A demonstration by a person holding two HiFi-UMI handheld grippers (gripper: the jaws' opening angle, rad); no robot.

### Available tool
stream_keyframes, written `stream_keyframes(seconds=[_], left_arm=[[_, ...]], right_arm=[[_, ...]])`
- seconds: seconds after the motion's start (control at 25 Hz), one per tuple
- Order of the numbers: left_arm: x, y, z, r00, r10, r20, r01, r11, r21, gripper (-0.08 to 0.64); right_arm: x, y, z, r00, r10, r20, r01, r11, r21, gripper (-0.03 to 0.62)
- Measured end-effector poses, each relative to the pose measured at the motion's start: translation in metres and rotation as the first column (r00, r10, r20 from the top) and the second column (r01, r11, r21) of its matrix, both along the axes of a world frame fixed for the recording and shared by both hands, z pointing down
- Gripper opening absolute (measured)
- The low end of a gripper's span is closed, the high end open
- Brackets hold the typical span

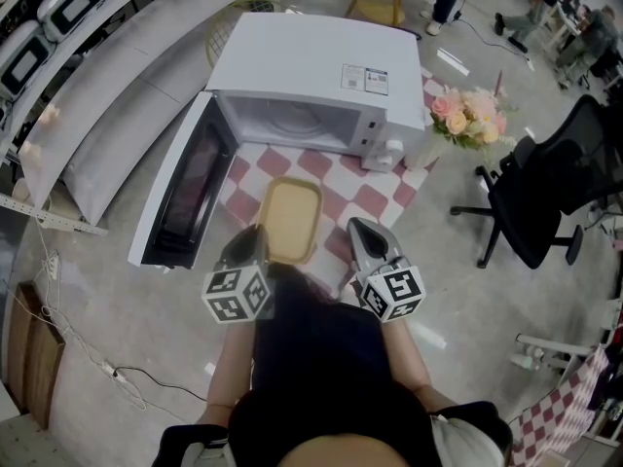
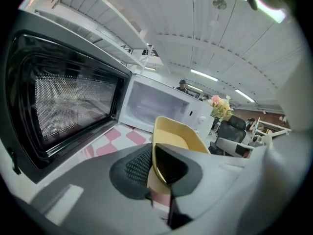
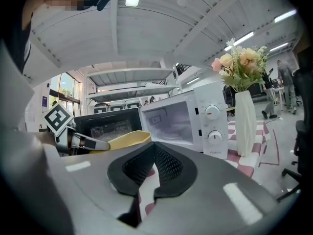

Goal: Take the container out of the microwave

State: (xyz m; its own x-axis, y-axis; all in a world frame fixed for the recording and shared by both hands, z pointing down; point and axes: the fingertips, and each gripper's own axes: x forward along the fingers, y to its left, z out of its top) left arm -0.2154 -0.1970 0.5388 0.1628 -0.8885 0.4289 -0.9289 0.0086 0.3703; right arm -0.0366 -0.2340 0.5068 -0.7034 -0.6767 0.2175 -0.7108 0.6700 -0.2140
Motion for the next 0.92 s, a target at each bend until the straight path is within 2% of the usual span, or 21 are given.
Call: stream_keyframes(seconds=[0.92], left_arm=[[0.012, -0.002, 0.004, 1.000, 0.001, 0.015, 0.000, 1.000, -0.014, 0.028]], right_arm=[[0.007, 0.000, 0.001, 1.000, -0.004, 0.011, 0.004, 1.000, -0.008, 0.000]])
